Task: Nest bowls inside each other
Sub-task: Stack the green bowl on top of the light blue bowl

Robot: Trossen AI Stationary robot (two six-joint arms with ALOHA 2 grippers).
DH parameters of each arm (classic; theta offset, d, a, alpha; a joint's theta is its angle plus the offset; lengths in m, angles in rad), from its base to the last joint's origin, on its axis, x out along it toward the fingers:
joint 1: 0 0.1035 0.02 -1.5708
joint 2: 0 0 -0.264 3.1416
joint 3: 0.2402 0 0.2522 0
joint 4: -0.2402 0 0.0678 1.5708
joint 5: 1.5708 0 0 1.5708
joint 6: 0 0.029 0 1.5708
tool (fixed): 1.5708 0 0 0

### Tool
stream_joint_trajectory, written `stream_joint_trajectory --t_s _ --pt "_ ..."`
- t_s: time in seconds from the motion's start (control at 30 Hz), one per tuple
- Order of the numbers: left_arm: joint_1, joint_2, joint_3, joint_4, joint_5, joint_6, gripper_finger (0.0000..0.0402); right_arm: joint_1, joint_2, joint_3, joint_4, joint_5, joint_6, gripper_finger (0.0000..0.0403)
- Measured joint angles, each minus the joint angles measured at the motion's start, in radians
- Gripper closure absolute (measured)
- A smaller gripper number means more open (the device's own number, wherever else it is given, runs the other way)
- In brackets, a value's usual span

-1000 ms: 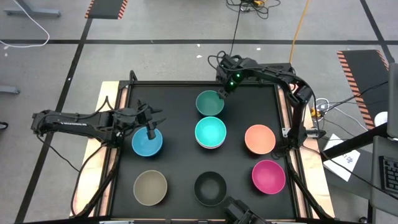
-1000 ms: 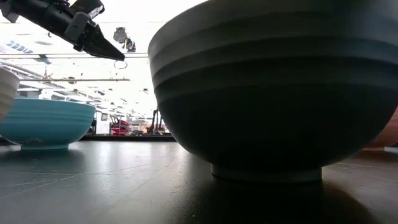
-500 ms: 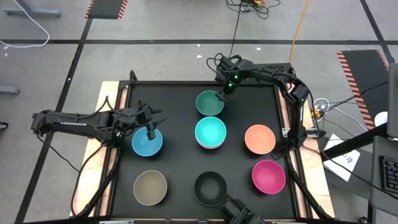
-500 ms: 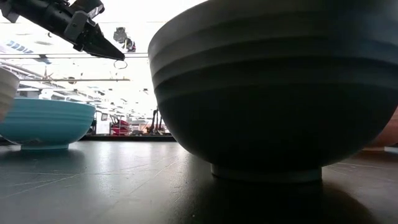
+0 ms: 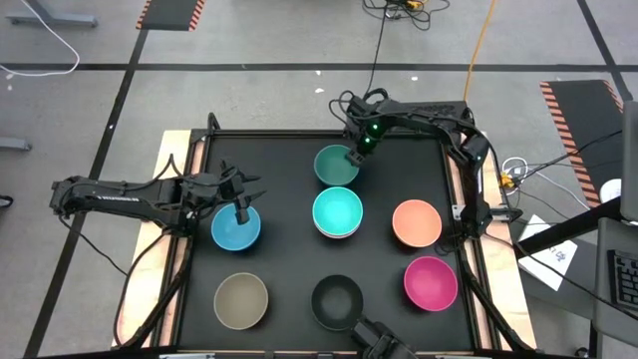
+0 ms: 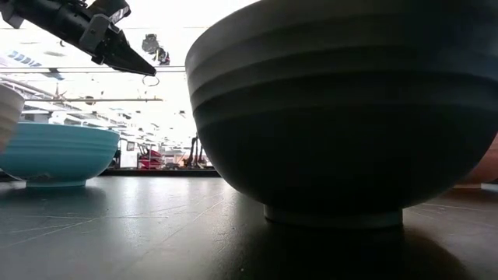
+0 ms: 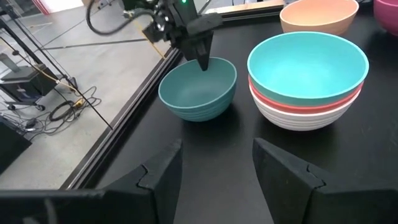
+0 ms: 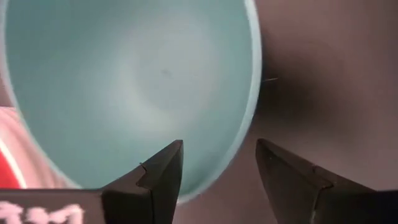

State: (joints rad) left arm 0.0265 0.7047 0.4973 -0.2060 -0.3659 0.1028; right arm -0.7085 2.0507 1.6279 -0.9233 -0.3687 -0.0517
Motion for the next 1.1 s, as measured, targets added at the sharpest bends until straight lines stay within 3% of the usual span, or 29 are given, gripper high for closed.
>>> stream_joint_trajectory --t_s 0.3,0.57,1.1 --pt "0.000 0.000 0.000 -0.003 0.001 0.002 0.0204 0.004 0.020 0.001 0.039 0.001 -0.031 0.0281" --pt "0.000 0.000 0.000 -0.008 0.001 0.003 0.0204 0.015 0.019 0.073 0.013 0.002 -0.100 0.0394" --pt "0.000 0.000 0.000 -0.034 0.002 -0.030 0.0204 0.016 0.019 0.231 -0.054 0.006 -0.098 0.0401"
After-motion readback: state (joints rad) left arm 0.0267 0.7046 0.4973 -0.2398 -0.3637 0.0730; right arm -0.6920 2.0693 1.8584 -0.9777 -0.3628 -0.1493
